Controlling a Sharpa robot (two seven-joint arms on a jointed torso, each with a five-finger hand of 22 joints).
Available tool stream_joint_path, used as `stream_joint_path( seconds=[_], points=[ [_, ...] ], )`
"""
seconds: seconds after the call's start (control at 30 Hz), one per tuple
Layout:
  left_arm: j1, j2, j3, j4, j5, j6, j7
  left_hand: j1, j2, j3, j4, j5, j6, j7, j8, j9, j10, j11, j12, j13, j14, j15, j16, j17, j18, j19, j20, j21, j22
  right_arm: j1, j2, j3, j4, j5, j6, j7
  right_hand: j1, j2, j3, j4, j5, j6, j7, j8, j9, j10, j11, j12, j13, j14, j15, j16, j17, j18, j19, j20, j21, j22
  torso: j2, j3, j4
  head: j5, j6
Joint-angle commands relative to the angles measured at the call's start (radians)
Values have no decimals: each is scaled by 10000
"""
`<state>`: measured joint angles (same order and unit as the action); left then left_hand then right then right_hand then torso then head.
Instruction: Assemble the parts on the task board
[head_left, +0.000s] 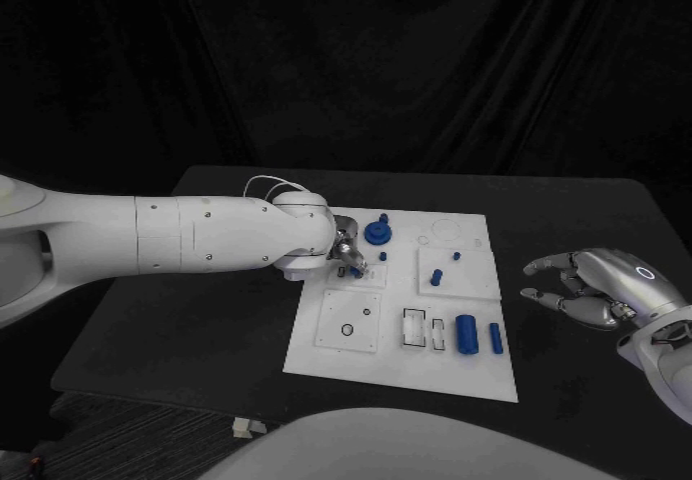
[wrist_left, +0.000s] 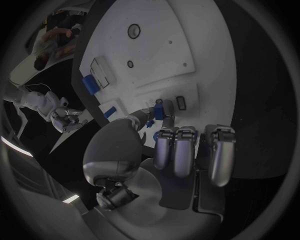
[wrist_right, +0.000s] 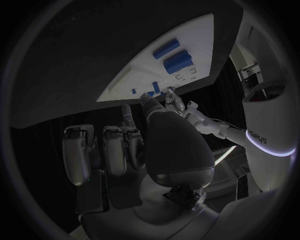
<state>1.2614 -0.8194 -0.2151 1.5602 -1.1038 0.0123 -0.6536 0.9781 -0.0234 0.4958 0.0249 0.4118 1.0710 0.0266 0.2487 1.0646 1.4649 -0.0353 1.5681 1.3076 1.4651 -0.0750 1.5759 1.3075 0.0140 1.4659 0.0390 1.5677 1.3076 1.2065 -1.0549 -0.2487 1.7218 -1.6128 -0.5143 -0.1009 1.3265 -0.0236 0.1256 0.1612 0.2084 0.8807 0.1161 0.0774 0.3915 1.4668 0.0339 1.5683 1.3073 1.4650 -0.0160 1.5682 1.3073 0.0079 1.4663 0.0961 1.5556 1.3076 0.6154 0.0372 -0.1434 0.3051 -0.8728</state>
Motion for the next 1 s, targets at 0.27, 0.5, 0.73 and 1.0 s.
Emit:
stream_joint_path(
  seconds=[0.27, 0.5, 0.73, 1.0],
  points=[
    [-83, 43, -2, 45, 53, -197, 146, -1, 140, 55, 18, -44, 37, -31, -37, -33, 1059, -51, 27, 2632, 1057, -80, -51, 2633, -140, 1049, -77, 31, 2632, -24, -27, 5, 31, -60, -64, -174, 52, 21, 14, 56, 47, 83, -2, -18, -15, 1040, -33, 25, 2635, 1058, -64, 26, 2635, -6, 844, -56, -71, 2536, -4, -8, 1, 45, 2],
    [-95, 48, -2, 15, 53, -191, 205, -43, 148, 65, 40, -98, 61, -25, -89, -80, 1059, -47, 27, 2632, 1057, -80, -51, 2633, -140, 1049, -78, 31, 2632, -24, -17, 5, 16, -60, -54, -180, 57, 19, 15, 56, 50, 87, -2, -23, -20, 1040, -33, 25, 2635, 1058, -65, 26, 2635, -5, 842, -57, -74, 2534, -5, -9, -14, 63, 2],
    [-112, 59, -2, -4, 53, -116, 234, -90, 153, 62, 63, -211, 107, -25, -141, -129, 1059, -46, 27, 2632, 1057, -79, -51, 2633, -140, 1049, -79, 31, 2632, -24, -14, 5, 6, -60, -32, -195, 60, 19, 16, 56, 52, 89, -2, -24, -23, 1040, -33, 25, 2635, 1058, -65, 26, 2635, -5, 841, -57, -75, 2534, -6, -6, -10, 67, 2],
    [-135, 52, -2, -16, 53, 50, 203, -227, 160, -52, 146, -936, 225, -25, -315, -263, 1059, -44, 27, 2632, 1057, -77, -51, 2633, -140, 1049, -76, 31, 2632, -26, 4, 5, -17, -60, 4, -209, 69, 20, 19, 54, 57, 92, -3, -27, -27, 1040, -34, 25, 2635, 1058, -66, 26, 2635, -4, 839, -58, -78, 2533, -12, -5, -6, 81, 2]
  ],
)
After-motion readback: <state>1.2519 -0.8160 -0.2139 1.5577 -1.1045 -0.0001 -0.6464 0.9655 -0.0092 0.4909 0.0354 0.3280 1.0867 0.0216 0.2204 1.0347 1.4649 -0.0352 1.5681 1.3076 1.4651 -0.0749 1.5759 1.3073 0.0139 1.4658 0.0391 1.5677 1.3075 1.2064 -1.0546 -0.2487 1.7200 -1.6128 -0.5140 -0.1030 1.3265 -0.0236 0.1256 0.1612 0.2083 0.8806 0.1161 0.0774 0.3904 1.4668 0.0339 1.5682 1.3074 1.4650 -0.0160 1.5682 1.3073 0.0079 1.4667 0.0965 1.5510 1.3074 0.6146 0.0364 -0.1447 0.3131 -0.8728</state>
